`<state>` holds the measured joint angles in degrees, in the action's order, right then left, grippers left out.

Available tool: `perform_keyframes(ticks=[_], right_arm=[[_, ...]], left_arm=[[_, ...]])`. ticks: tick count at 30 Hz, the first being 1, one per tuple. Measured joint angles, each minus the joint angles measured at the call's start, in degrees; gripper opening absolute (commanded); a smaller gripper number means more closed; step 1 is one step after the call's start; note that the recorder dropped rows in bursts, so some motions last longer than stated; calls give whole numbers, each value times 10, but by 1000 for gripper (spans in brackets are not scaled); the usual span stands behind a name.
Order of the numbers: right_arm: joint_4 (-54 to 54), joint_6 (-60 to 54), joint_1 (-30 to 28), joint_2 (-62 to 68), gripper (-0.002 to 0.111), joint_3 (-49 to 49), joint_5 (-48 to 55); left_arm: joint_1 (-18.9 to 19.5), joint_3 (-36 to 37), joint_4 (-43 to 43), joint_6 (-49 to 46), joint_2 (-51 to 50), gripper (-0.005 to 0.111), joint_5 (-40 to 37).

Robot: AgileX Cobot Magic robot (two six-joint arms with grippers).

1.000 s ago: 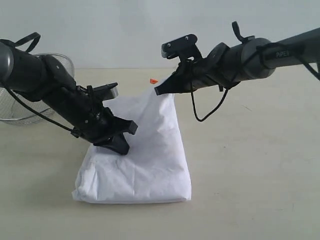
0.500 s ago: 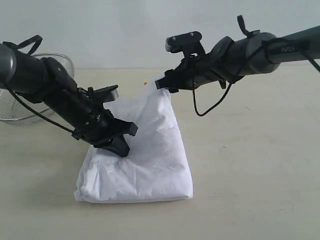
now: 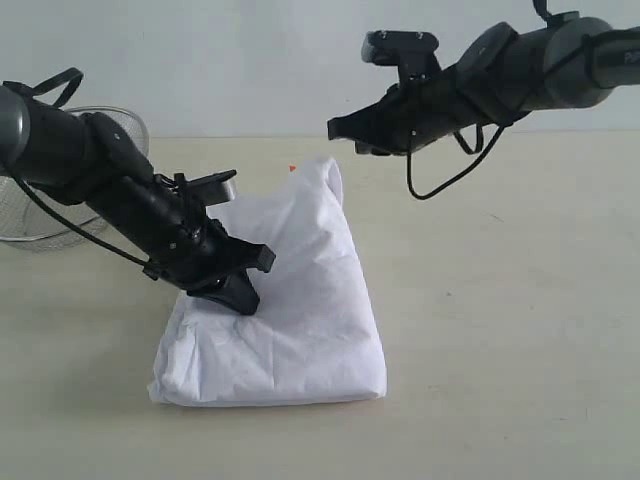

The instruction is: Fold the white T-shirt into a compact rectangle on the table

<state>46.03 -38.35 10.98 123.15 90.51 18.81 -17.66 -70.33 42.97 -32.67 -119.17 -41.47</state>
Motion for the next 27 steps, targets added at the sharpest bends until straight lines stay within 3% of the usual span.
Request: perform_keyframes(ticks=[15, 27], right_arm=[[5, 6, 11, 37, 0, 0, 90], [15, -6, 50, 93, 0, 2, -19]], left_arm=[[0, 1, -1, 0, 6, 4, -10], [0, 1, -1, 0, 6, 4, -12]])
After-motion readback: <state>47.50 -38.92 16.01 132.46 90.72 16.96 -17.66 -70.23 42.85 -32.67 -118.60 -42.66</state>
